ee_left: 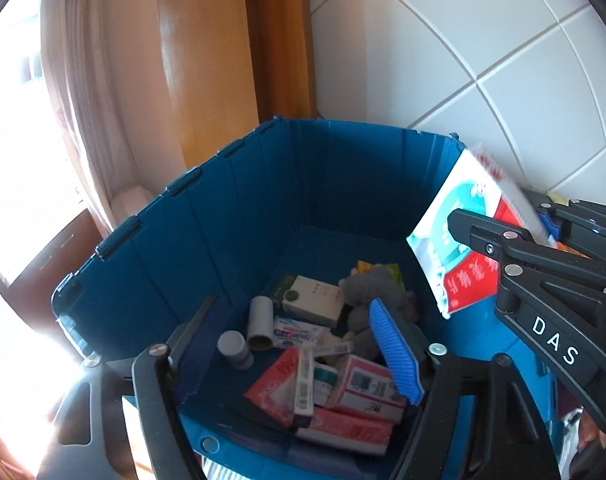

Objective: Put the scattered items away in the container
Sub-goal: 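Carry both held boxes over the blue crate and open both tools to drop them, then return both tools to the pile and approach the boxes and green jar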

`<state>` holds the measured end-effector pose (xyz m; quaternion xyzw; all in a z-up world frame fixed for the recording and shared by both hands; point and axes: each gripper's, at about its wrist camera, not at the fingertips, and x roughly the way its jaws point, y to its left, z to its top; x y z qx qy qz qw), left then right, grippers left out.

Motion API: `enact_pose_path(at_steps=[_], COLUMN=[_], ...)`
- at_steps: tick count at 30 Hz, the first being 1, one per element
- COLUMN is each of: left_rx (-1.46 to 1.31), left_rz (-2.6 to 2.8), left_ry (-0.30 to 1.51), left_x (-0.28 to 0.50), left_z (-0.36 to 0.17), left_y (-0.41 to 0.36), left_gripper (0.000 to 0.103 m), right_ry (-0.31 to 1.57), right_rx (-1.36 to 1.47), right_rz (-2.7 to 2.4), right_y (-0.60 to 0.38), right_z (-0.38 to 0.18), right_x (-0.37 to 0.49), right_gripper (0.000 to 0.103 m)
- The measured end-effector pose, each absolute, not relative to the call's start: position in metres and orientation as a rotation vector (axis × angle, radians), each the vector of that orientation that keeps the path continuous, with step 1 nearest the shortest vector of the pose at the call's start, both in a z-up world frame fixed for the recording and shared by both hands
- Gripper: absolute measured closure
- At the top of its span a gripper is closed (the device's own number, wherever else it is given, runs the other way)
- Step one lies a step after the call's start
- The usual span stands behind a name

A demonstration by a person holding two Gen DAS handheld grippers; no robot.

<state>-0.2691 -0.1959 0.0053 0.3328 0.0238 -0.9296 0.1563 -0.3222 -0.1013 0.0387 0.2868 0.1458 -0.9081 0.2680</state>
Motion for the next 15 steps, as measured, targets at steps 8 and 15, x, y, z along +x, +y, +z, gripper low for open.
enact_pose_path(at_steps=[8,15], left_rx=[0.927,0.901], left_rz=[-2.672,-2.727], left_ry=[0.105,0.091], left_x=[-0.257,-0.231], left_z=[0.01,0.016], left_y=[-0.198,-0.167], left_gripper=[0.021,0.018], right_ry=[0.363,0.312], right_rx=[0.73,0.695], right_rz=[-2.502,-2.532], right_y=[-0.076,-0.035], right_z=[0.052,0.06], right_x=[-0.309,-0.28], right_gripper=[0.025,0.013])
